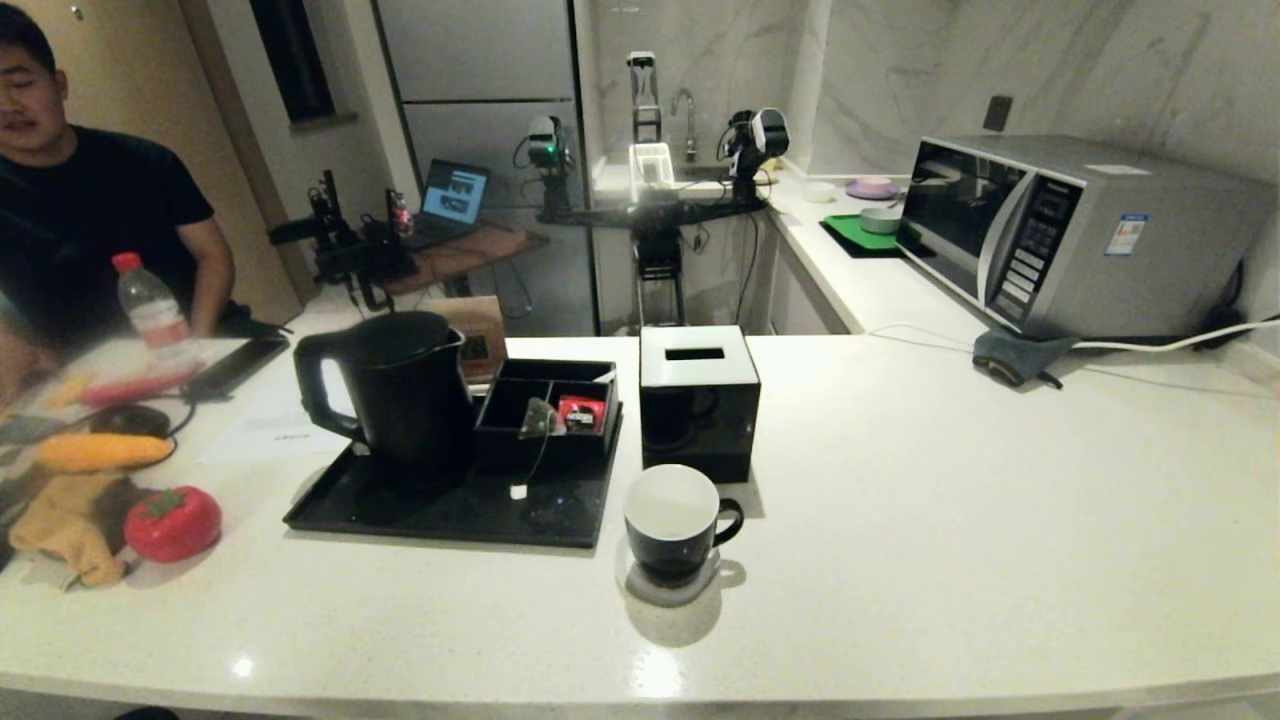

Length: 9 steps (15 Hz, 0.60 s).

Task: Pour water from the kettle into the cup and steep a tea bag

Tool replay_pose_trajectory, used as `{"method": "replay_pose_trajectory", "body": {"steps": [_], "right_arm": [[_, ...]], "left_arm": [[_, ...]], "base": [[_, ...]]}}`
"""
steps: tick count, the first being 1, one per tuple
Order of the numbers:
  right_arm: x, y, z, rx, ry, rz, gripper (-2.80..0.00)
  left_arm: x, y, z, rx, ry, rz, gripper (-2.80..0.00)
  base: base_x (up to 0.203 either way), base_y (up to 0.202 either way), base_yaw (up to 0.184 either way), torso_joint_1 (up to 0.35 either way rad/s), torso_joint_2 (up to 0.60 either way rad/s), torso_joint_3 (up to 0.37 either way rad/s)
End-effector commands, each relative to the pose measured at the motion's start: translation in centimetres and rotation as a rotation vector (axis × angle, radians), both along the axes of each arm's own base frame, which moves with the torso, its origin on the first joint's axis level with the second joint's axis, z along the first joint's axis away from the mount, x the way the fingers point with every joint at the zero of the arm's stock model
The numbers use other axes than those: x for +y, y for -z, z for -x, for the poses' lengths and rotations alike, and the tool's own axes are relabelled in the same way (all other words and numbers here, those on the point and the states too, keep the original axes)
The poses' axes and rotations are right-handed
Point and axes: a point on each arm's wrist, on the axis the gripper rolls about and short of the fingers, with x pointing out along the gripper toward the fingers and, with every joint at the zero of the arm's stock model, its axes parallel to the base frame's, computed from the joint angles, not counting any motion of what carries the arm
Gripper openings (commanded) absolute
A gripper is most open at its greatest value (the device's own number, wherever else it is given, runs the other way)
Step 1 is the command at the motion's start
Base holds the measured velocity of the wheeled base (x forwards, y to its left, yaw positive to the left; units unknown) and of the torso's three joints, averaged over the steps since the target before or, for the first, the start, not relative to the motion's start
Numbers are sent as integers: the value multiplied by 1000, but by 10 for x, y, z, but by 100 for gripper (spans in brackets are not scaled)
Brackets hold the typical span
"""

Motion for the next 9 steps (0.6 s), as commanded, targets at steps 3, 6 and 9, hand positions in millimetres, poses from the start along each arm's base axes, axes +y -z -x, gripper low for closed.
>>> {"method": "replay_pose_trajectory", "body": {"steps": [3, 6, 9], "right_arm": [[0, 0, 0, 1, 0, 0, -280], [0, 0, 0, 2, 0, 1, -280], [0, 0, 0, 1, -1, 0, -280]], "left_arm": [[0, 0, 0, 0, 0, 0, -280], [0, 0, 0, 0, 0, 0, -280], [0, 0, 0, 0, 0, 0, -280]], "base": [[0, 0, 0, 0, 0, 0], [0, 0, 0, 0, 0, 0], [0, 0, 0, 0, 0, 0]]}}
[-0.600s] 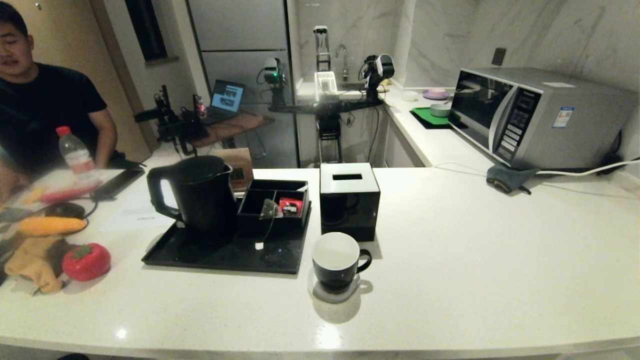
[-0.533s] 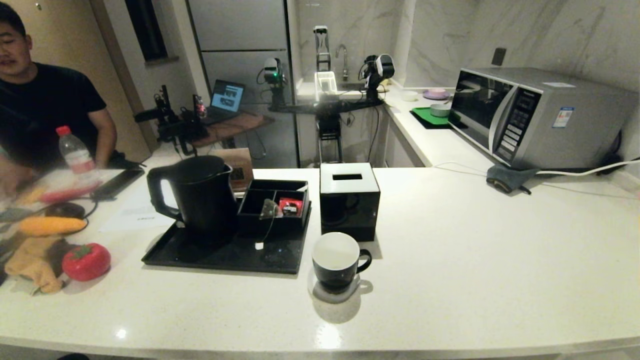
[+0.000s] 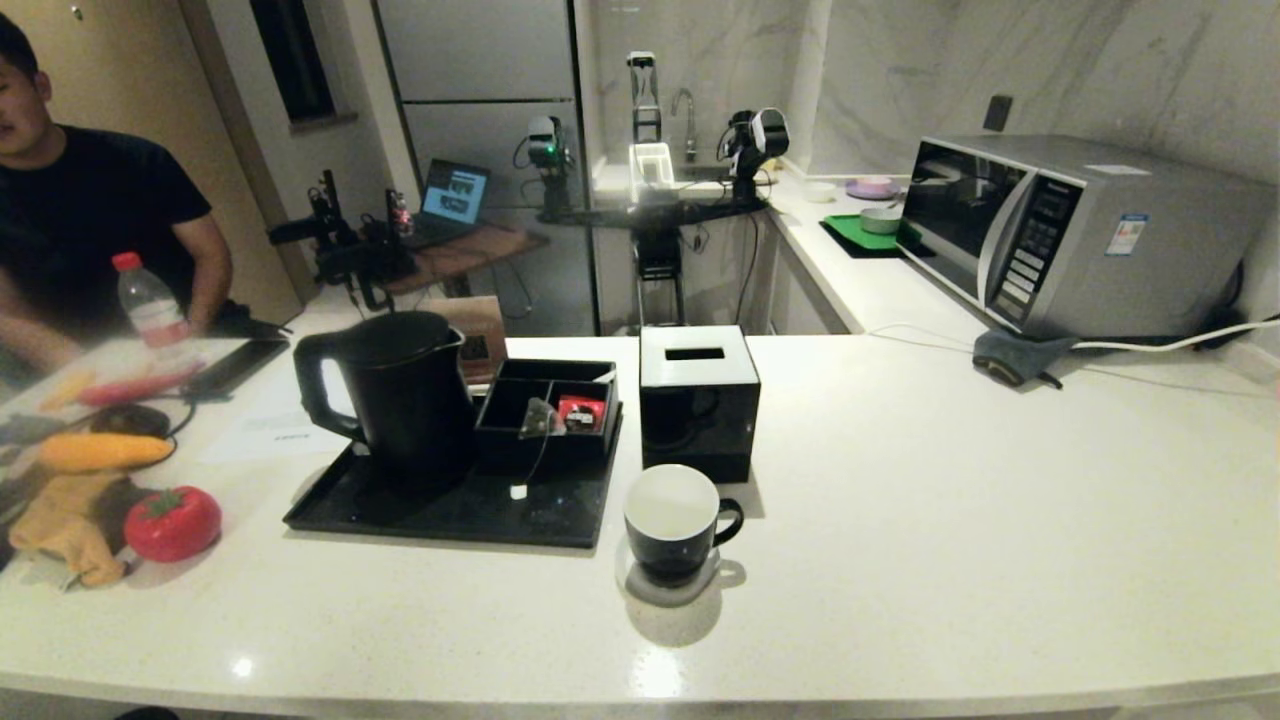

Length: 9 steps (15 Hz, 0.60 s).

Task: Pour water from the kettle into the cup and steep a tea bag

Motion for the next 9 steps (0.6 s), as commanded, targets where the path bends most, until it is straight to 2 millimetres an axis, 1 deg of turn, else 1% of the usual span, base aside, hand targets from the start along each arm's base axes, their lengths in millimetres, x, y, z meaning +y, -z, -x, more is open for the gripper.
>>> {"method": "replay_pose_trajectory", "body": {"steps": [1, 6, 9], "right_arm": [[0, 0, 0, 0, 0, 0, -280], [0, 0, 0, 1, 0, 0, -280], [0, 0, 0, 1, -1, 0, -280]], "left_arm": [[0, 0, 0, 0, 0, 1, -280], [0, 0, 0, 0, 0, 1, -280], [0, 0, 0, -3, -3, 39, -280]], "base": [[0, 0, 0, 0, 0, 0], [0, 0, 0, 0, 0, 0], [0, 0, 0, 0, 0, 0]]}}
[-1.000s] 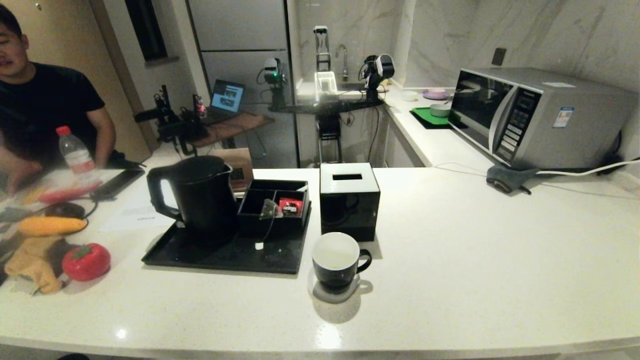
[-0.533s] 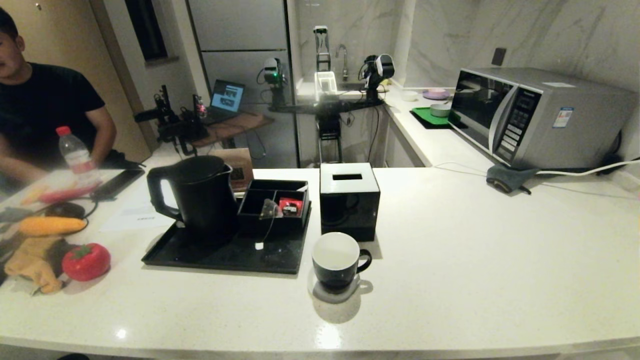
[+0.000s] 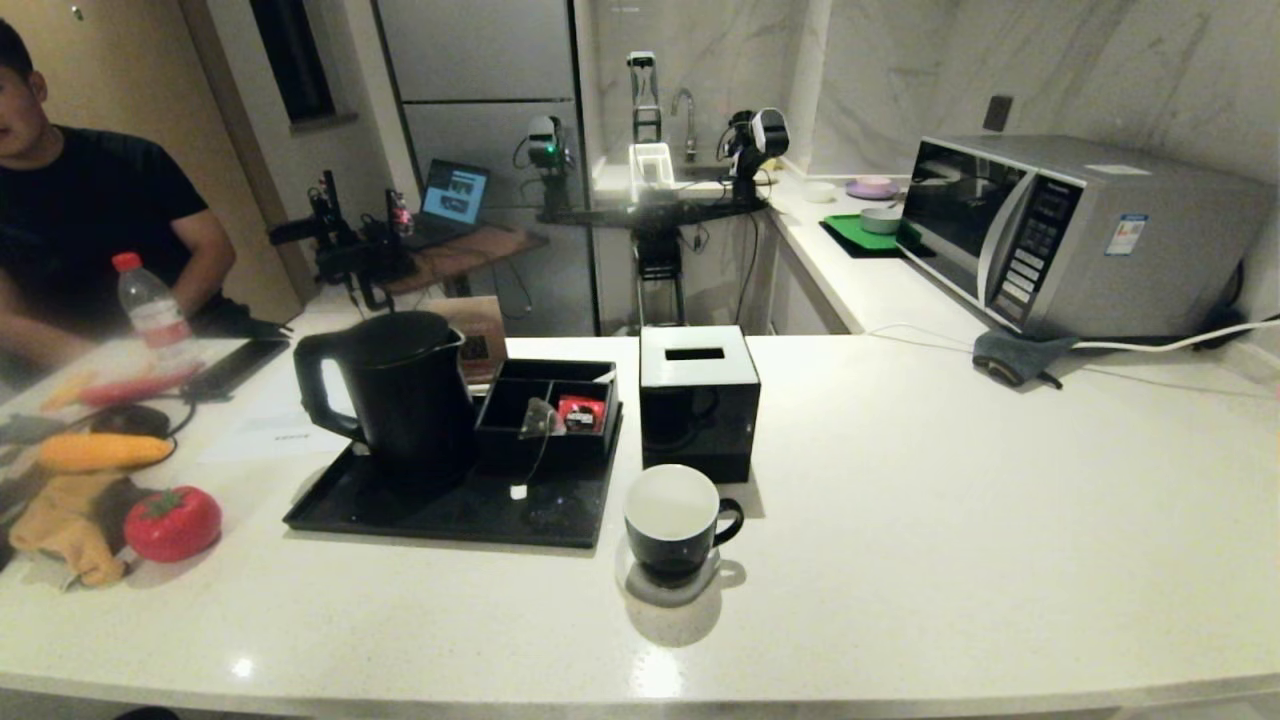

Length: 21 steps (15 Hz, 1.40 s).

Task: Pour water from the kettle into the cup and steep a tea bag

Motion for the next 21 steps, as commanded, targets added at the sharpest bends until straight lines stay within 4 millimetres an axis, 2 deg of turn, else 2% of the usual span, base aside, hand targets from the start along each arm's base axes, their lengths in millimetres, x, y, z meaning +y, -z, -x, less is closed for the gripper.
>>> {"method": "replay_pose_trajectory", "body": {"steps": [1, 10, 15, 21], "right_arm": [[0, 0, 0, 1, -1, -1, -280], [0, 0, 0, 1, -1, -1, -280], [0, 0, 0, 1, 0, 0, -280], [0, 0, 0, 1, -1, -1, -280]], "left_arm": [[0, 0, 0, 0, 1, -1, -280], [0, -1, 0, -5, -3, 1, -280], [2, -37, 5, -45, -73, -18, -280], [7, -115, -28, 48, -302, -41, -280]], "base": [[0, 0, 0, 0, 0, 0], [0, 0, 0, 0, 0, 0], [0, 0, 0, 0, 0, 0], [0, 0, 0, 0, 0, 0]]}}
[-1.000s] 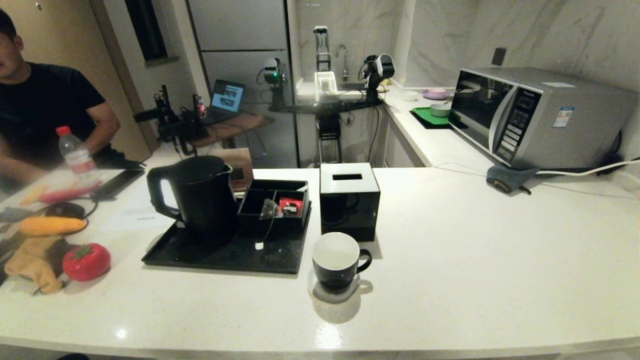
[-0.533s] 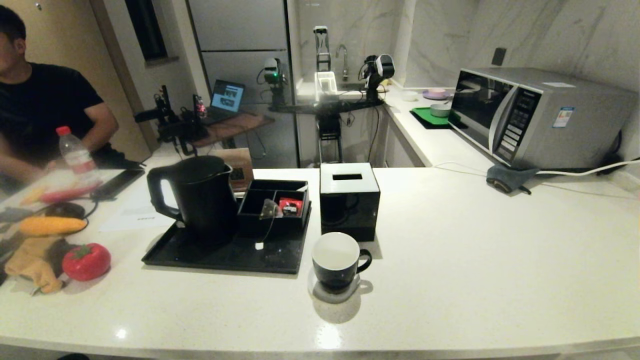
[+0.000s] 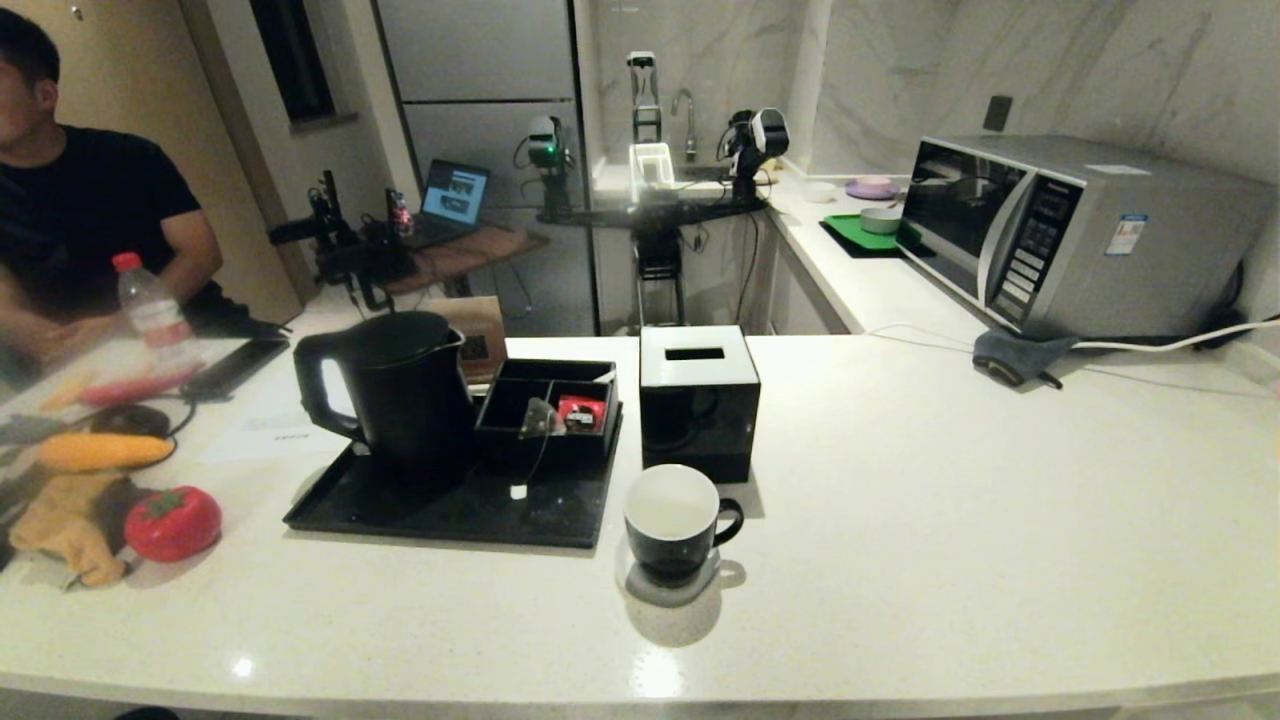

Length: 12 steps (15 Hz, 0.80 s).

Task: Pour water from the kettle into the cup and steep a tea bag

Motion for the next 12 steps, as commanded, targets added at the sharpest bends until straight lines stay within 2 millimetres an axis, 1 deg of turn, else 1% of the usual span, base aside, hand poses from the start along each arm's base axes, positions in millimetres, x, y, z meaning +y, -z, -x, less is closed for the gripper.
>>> {"method": "replay_pose_trajectory", "body": {"steps": [1, 3, 5, 8, 10, 12], "right_arm": [[0, 0, 0, 2, -1, 1, -280], [0, 0, 0, 1, -1, 0, -280], [0, 0, 0, 1, -1, 0, -280], [0, 0, 0, 2, 1, 0, -280], [0, 0, 0, 2, 0, 0, -280], [0, 0, 0, 2, 1, 0, -280]], "left_arm": [[2, -29, -30, 104, -108, -2, -280], [4, -43, -49, 157, -201, -9, -280], [5, -49, -70, 220, -241, -15, -280], [9, -47, -112, 316, -291, -7, -280], [17, -41, -150, 340, -313, 7, -280], [29, -31, -186, 345, -290, 30, -280]], "base": [[0, 0, 0, 0, 0, 0], [0, 0, 0, 0, 0, 0], [0, 0, 0, 0, 0, 0], [0, 0, 0, 0, 0, 0], [0, 0, 0, 0, 0, 0], [0, 0, 0, 0, 0, 0]]}}
